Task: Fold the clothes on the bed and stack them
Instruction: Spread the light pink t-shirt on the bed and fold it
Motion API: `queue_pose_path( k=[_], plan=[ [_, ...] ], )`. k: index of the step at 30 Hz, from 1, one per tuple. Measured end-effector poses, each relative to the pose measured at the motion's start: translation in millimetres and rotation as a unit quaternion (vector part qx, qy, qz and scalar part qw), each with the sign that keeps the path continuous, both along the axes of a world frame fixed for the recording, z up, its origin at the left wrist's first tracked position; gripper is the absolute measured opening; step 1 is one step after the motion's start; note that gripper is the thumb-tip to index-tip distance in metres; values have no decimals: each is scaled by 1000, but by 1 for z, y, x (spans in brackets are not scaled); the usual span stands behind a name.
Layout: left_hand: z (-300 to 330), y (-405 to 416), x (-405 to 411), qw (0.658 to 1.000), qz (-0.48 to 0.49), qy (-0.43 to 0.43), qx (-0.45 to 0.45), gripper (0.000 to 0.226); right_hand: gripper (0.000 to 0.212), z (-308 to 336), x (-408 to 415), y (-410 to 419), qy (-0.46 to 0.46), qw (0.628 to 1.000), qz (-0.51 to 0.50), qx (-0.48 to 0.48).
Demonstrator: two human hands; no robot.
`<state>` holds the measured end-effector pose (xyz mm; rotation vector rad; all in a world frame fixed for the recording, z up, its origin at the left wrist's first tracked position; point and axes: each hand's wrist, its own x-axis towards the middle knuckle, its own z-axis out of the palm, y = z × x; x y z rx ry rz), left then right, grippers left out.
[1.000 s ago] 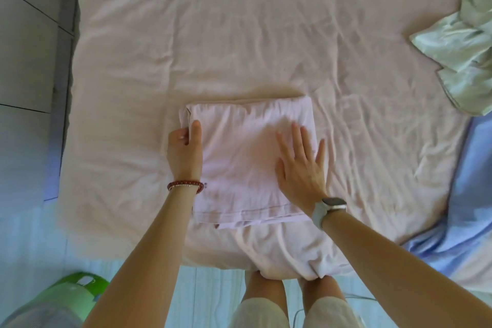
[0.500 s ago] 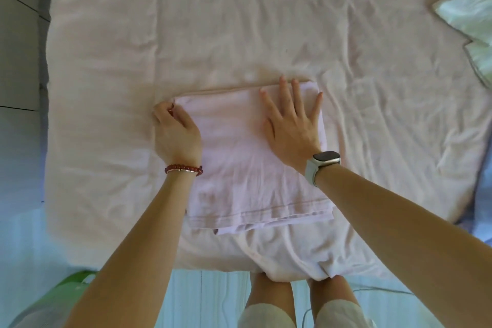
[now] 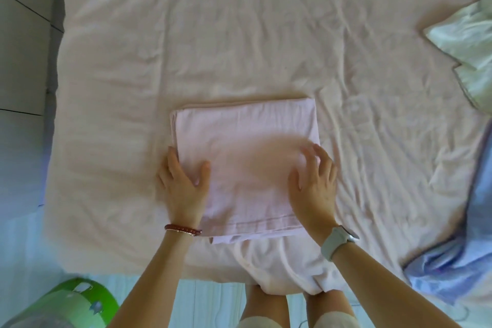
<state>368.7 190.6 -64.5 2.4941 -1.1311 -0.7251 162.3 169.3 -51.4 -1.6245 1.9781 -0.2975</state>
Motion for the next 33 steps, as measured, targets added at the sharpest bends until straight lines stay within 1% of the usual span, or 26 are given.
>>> queue_pose_path(
  k=[2, 3, 5, 7, 8, 11, 14, 16, 19, 22, 24, 28, 30, 31, 32, 33],
  plan=[
    [3, -4, 16, 996, 55, 72, 7, 51, 49, 1, -10, -15, -33, 993, -83, 74],
    [4, -5, 22, 990, 74, 116, 13, 41, 49, 1, -15, -21, -48, 986, -106, 119],
    [3, -7, 30, 981, 73, 179, 34, 38, 48, 0, -23, -30, -111, 968, -130, 182],
    [2, -5, 32, 974, 68, 211, 33, 37, 47, 1, -28, -31, -201, 941, -170, 215],
    [2, -5, 32, 971, 74, 227, 27, 36, 46, 0, -29, -30, -231, 928, -185, 226],
    [4, -7, 23, 958, 106, 264, -19, 27, 42, -2, -30, -25, -265, 917, -198, 225],
    [14, -5, 5, 966, 107, 221, -82, 15, 40, 3, -24, -18, -252, 932, -199, 171],
    [27, -5, -5, 971, 94, 193, -109, 18, 41, 15, -15, -14, -226, 947, -192, 125],
    [53, -25, -6, 976, 63, 141, -155, 20, 38, 42, 0, -28, -230, 954, -180, 69],
    [80, -76, 14, 973, 58, 117, -192, 20, 35, 68, 12, -75, -251, 953, -167, 30],
    [92, -118, 30, 969, 56, 119, -210, 20, 36, 81, 23, -115, -262, 953, -149, 5],
    [96, -199, 55, 961, 42, 120, -244, 21, 37, 85, 48, -185, -283, 947, -149, -34],
    [85, -232, 66, 960, 30, 130, -246, 25, 42, 75, 57, -211, -285, 944, -163, -41],
    [75, -245, 71, 962, 22, 139, -233, 30, 47, 66, 59, -221, -286, 942, -173, -29],
    [64, -255, 76, 968, 16, 146, -202, 39, 54, 57, 60, -230, -277, 944, -177, -3],
    [51, -261, 80, 980, 10, 133, -146, 49, 59, 46, 60, -235, -241, 956, -163, 27]
  ],
)
